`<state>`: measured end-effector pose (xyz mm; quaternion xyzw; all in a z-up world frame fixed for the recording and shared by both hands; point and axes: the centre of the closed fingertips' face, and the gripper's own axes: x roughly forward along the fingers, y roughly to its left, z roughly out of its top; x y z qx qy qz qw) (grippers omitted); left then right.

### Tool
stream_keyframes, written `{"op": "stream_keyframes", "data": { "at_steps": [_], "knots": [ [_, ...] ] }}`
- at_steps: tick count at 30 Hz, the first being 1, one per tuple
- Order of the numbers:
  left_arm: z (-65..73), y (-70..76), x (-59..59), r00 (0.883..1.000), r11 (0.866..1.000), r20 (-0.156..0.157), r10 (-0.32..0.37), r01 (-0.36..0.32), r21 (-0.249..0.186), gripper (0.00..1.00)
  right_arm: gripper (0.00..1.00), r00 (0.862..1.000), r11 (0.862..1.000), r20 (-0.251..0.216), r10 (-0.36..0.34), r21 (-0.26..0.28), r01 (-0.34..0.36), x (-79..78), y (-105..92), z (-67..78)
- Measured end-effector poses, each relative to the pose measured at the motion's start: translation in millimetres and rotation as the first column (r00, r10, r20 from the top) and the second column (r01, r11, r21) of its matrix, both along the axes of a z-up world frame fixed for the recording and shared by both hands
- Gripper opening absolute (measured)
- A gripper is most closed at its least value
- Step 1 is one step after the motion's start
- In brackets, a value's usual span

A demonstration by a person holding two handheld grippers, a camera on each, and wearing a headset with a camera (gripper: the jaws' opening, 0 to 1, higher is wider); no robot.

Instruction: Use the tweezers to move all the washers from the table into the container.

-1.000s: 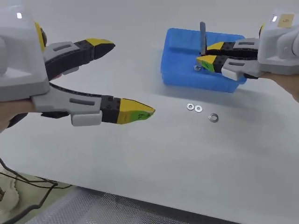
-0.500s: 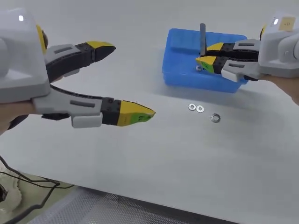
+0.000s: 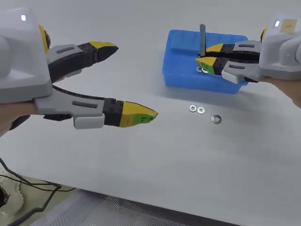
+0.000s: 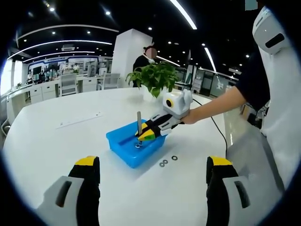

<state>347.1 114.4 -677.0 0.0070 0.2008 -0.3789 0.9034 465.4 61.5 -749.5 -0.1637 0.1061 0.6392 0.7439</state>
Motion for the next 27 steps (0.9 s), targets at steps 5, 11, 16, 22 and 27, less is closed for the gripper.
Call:
{"op": "stream_keyframes", "data": {
  "at_steps": [5,11,16,22,27],
  "knots": [
    [0.6,-0.4,1.4,1.0,1.0,0.002,0.0,0.0,0.001,0.99,0.07,1.0,1.0,0.0,-0.007,0.01,0.007,1.8,-0.5,1.6],
    [6.5,-7.4,14.1,1.0,1.0,0.02,-0.019,0.02,-0.007,0.99,0.07,1.0,1.0,0.001,0.003,0.017,-0.003,1.2,-2.0,5.3],
    [13.9,-13.9,43.4,0.998,0.999,0.055,-0.018,0.021,-0.04,0.97,0.07,1.0,1.0,-0.004,0.011,0.018,-0.011,-0.5,-5.2,9.1],
    [38.8,-37.6,82.9,0.987,0.984,0.143,-0.071,0.093,-0.153,0.76,0.07,1.0,1.0,0.001,0.02,0.015,-0.02,-1.2,-10.5,13.1],
    [43.5,-60.8,96.7,0.974,0.965,0.17,-0.149,0.181,-0.19,0.61,0.07,0.999,0.999,-0.008,0.032,0.021,-0.032,-2.0,-12.6,16.6]
  ]
}}
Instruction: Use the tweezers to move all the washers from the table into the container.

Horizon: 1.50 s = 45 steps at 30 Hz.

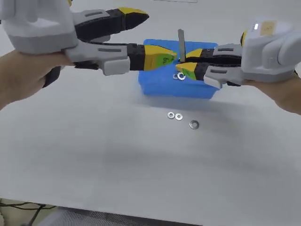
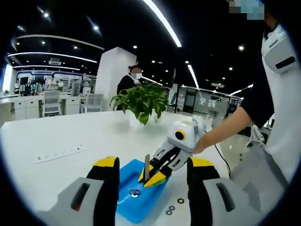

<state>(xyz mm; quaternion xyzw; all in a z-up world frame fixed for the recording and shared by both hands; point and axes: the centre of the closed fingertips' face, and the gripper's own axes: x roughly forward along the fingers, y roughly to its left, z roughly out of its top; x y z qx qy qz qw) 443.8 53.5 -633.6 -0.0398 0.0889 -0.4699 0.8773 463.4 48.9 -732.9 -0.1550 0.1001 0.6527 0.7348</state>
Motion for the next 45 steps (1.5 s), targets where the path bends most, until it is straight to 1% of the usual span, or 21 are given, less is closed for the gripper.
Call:
{"op": "stream_keyframes", "data": {
  "at_steps": [1,2,4,8,10,12,14,15,16,21,25,28,29,31,32,33,35,37,38,40,45],
  "knots": [
    [-0.8,-2.9,0.8,1.0,1.0,-0.014,-0.014,0.014,-0.014,0.58,0.07,1.0,1.0,-0.006,0.006,0.002,-0.006,-0.4,0.0,0.6],
    [-2.8,-4.7,5.3,1.0,1.0,-0.011,-0.018,0.018,0.001,0.57,0.07,1.0,1.0,-0.007,0.008,0.002,-0.008,-0.9,0.0,0.7],
    [-4.5,-10.0,8.1,0.999,0.999,-0.01,-0.044,0.044,0.016,0.55,0.07,1.0,1.0,-0.013,0.014,0.004,-0.014,-1.9,-0.2,1.5],
    [-8.7,-16.3,9.7,0.996,0.995,-0.015,-0.087,0.088,0.047,0.47,0.07,0.999,1.0,-0.027,0.029,0.0,-0.029,-5.1,-0.7,1.2],
    [-9.5,-16.3,12.0,0.996,0.995,-0.015,-0.092,0.093,0.048,0.45,0.07,0.999,0.999,-0.032,0.035,0.0,-0.035,-6.8,-0.5,1.1],
    [-9.9,-16.3,13.9,0.995,0.994,-0.017,-0.096,0.097,0.042,0.4,0.07,0.999,0.999,-0.033,0.039,0.0,-0.039,-8.2,-0.4,1.4],
    [-9.6,-17.5,12.5,0.994,0.992,-0.007,-0.112,0.112,0.055,0.29,0.07,0.998,0.999,-0.039,0.045,0.002,-0.045,-10.3,-0.1,1.9],
    [-10.8,-18.0,12.5,0.993,0.991,-0.013,-0.121,0.122,0.057,0.24,0.07,0.998,0.999,-0.039,0.047,0.002,-0.047,-10.6,-0.1,2.0],
    [-12.2,-18.7,11.6,0.991,0.989,-0.021,-0.135,0.136,0.06,0.22,0.07,0.998,0.999,-0.042,0.05,0.003,-0.049,-11.6,0.0,2.4],
    [-15.7,-18.6,11.0,0.988,0.985,-0.026,-0.155,0.156,0.075,0.2,0.07,0.996,0.998,-0.053,0.067,0.011,-0.067,-15.2,1.3,5.0],
    [-13.1,-20.7,6.3,0.983,0.981,-0.023,-0.183,0.184,0.064,0.09,0.07,0.995,0.997,-0.059,0.076,0.014,-0.075,-17.8,2.3,6.1],
    [-12.2,-21.8,4.4,0.98,0.977,-0.014,-0.2,0.201,0.066,0.08,0.08,0.995,0.996,-0.059,0.083,0.017,-0.082,-19.2,3.0,6.8],
    [-11.9,-22.7,2.8,0.977,0.975,-0.001,-0.212,0.211,0.075,0.08,0.08,0.995,0.996,-0.058,0.085,0.017,-0.085,-19.5,3.3,7.0],
    [-12.0,-24.8,0.2,0.973,0.969,0.023,-0.229,0.225,0.097,0.07,0.08,0.994,0.996,-0.051,0.094,0.012,-0.094,-20.9,4.4,6.8],
    [-13.1,-25.3,1.1,0.972,0.967,0.05,-0.23,0.222,0.128,0.06,0.08,0.994,0.995,-0.043,0.098,0.001,-0.098,-21.0,4.7,5.9],
    [-13.9,-26.1,1.0,0.972,0.966,0.053,-0.229,0.22,0.136,0.06,0.08,0.994,0.995,-0.039,0.1,-0.004,-0.1,-21.0,4.8,5.2],
    [-15.3,-27.8,1.6,0.969,0.961,0.077,-0.233,0.218,0.172,0.04,0.09,0.995,0.995,-0.023,0.101,-0.018,-0.102,-20.0,4.9,3.7],
    [-14.5,-30.7,1.1,0.968,0.961,0.083,-0.235,0.218,0.172,0.04,0.09,0.995,0.995,-0.002,0.099,-0.025,-0.099,-18.0,5.6,4.4],
    [-14.0,-31.8,0.1,0.967,0.96,0.076,-0.242,0.228,0.162,0.04,0.09,0.995,0.995,0.005,0.099,-0.027,-0.099,-17.4,5.8,4.9],
    [-14.1,-35.0,-1.5,0.964,0.957,0.088,-0.253,0.235,0.17,0.04,0.09,0.993,0.993,0.038,0.11,-0.048,-0.108,-16.6,6.3,4.7],
    [-16.6,-38.3,-2.9,0.961,0.953,0.095,-0.261,0.241,0.183,0.04,0.09,0.991,0.99,0.048,0.122,-0.074,-0.118,-17.3,6.8,1.7]
  ]
}}
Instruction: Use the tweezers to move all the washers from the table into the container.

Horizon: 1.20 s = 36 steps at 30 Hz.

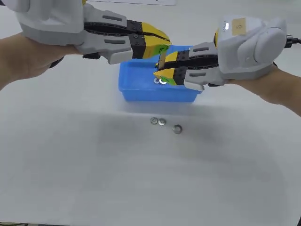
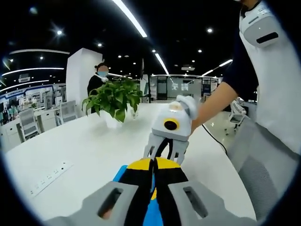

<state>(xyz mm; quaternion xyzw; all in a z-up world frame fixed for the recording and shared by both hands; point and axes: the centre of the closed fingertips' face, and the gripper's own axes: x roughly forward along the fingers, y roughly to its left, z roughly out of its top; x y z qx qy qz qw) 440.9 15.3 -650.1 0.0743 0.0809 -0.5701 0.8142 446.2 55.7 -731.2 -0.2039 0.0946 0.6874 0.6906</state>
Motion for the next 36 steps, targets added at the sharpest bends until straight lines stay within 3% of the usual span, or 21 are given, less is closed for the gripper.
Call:
{"op": "stream_keyframes", "data": {
  "at_steps": [6,16,23,30,31,32,36],
  "knots": [
    [2.2,-1.8,2.9,0.999,1.0,0.048,0.012,-0.013,0.022,0.04,0.09,1.0,1.0,0.01,-0.014,0.004,0.014,4.3,0.3,1.0],
    [6.4,-1.1,4.5,0.998,1.0,0.057,0.006,-0.007,0.015,0.03,0.16,0.999,0.999,0.023,-0.045,-0.015,0.045,6.9,-3.5,0.3],
    [11.6,1.7,5.4,0.997,1.0,0.07,0.015,-0.016,0.013,0.04,0.29,0.996,0.996,-0.013,-0.086,0.005,0.086,10.6,-11.0,4.9],
    [24.0,-1.7,-7.5,0.996,1.0,0.088,0.0,-0.001,0.006,0.04,0.46,0.992,0.992,-0.051,-0.113,0.049,0.116,0.8,-27.8,19.5],
    [25.2,-2.8,-10.0,0.996,1.0,0.091,-0.003,0.003,0.006,0.04,0.47,0.992,0.992,-0.045,-0.115,0.051,0.117,-0.8,-30.8,20.0],
    [26.0,-3.8,-12.1,0.996,1.0,0.092,-0.005,0.005,0.006,0.04,0.46,0.993,0.991,0.001,-0.121,0.061,0.121,-0.6,-35.3,24.0],
    [27.2,-6.0,-18.0,0.996,1.0,0.089,0.004,-0.003,-0.009,0.04,0.47,0.992,0.99,-0.019,-0.127,0.064,0.128,-14.7,-48.6,29.2]
  ]
}}
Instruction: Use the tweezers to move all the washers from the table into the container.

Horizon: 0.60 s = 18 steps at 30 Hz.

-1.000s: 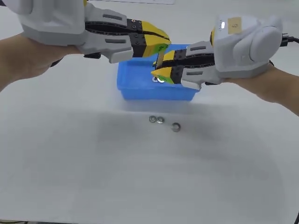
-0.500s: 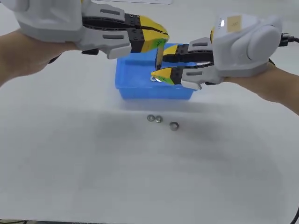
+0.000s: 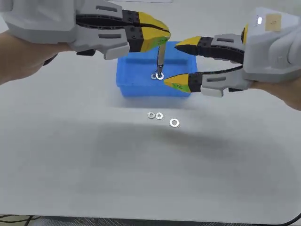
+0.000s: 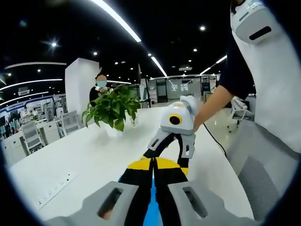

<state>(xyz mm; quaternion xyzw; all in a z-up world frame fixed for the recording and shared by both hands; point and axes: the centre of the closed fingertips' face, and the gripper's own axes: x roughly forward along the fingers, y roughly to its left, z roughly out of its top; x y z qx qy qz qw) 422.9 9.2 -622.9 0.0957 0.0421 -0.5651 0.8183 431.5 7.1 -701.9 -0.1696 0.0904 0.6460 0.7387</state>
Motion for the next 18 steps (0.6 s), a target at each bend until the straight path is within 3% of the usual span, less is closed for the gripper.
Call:
{"op": "stream_keyframes", "data": {
  "at_steps": [2,4,8,11,17,18],
  "knots": [
    [-0.7,-2.3,-3.6,1.0,1.0,-0.001,0.003,-0.003,-0.002,0.04,0.49,1.0,1.0,0.008,-0.004,-0.013,0.004,-5.6,-8.6,-0.2],
    [-0.6,-6.0,-8.8,1.0,1.0,-0.003,-0.001,0.001,-0.007,0.04,0.52,0.999,1.0,0.046,-0.013,-0.024,0.015,-9.1,-18.0,1.2],
    [-2.2,-14.7,-18.9,1.0,1.0,-0.006,-0.011,0.011,-0.021,0.04,0.65,0.998,0.999,0.039,-0.049,-0.018,0.05,-16.8,-35.5,5.0],
    [-8.9,-22.4,-24.8,1.0,1.0,0.001,-0.014,0.014,-0.008,0.04,0.72,0.998,0.998,0.022,-0.061,-0.017,0.061,-24.1,-46.8,6.0],
    [-19.0,-34.2,-33.7,0.999,0.999,-0.017,-0.038,0.038,-0.008,0.04,0.86,0.997,0.996,-0.018,-0.078,-0.037,0.077,-42.8,-65.8,-1.1],
    [-18.3,-42.2,-38.9,0.999,0.999,-0.019,-0.043,0.043,-0.007,0.04,0.88,0.997,0.996,-0.023,-0.078,-0.041,0.077,-45.7,-67.7,-2.6]
  ]
}}
